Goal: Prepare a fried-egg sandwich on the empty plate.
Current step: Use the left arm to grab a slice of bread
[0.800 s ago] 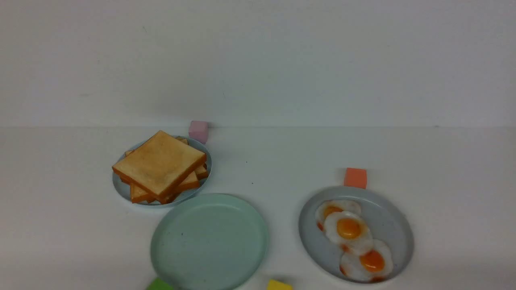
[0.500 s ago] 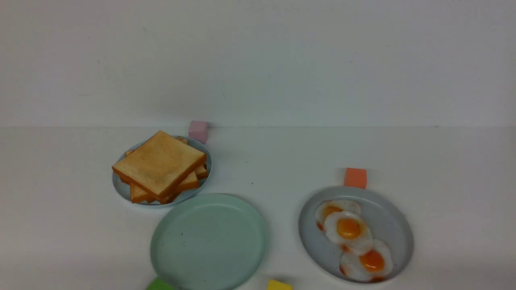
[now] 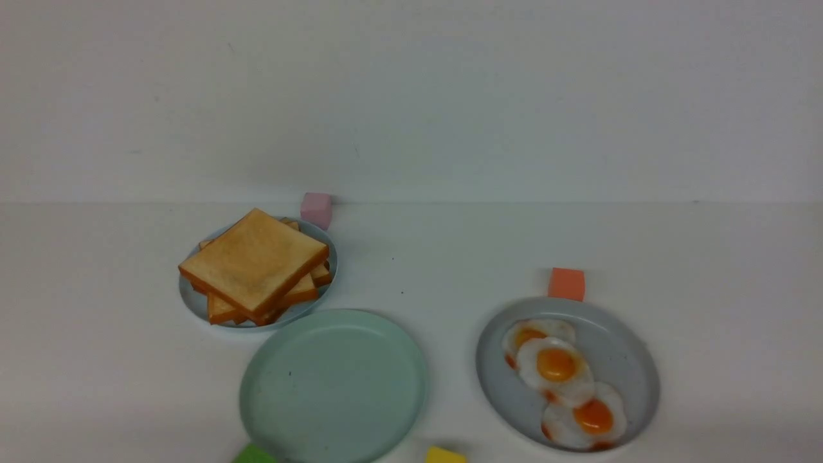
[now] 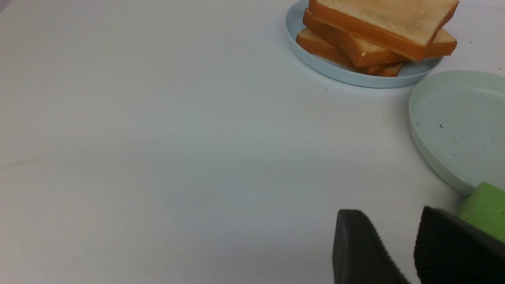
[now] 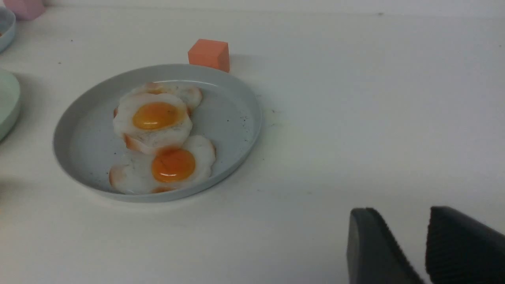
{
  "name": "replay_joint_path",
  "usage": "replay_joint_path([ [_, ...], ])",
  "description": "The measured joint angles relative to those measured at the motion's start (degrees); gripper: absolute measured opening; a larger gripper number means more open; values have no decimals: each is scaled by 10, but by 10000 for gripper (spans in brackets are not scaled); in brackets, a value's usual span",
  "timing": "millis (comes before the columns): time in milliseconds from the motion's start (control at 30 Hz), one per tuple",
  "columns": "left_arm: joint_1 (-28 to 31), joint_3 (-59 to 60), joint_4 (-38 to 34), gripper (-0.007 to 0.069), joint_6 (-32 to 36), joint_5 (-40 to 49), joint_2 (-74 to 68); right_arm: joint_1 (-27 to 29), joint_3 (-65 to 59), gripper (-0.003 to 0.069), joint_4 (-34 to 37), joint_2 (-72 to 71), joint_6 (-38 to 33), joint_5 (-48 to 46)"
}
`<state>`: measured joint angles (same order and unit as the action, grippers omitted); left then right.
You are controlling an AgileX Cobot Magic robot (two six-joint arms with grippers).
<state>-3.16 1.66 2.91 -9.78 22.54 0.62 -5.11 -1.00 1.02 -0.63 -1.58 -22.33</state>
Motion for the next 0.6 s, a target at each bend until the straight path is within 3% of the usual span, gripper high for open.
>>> replay_joint_path([
  [100, 0, 0, -1, 239, 0, -13, 0, 0, 0, 241, 0, 0, 0, 0],
  [267, 0, 0, -1, 239, 0, -108, 0, 0, -2, 241, -4, 0, 0, 19],
  [433, 0, 0, -1, 239, 0, -189, 0, 0, -5, 241, 8, 0, 6, 131],
  [600, 0, 1, -1, 239, -1, -210, 0, 0, -5, 241, 46, 0, 59, 262],
])
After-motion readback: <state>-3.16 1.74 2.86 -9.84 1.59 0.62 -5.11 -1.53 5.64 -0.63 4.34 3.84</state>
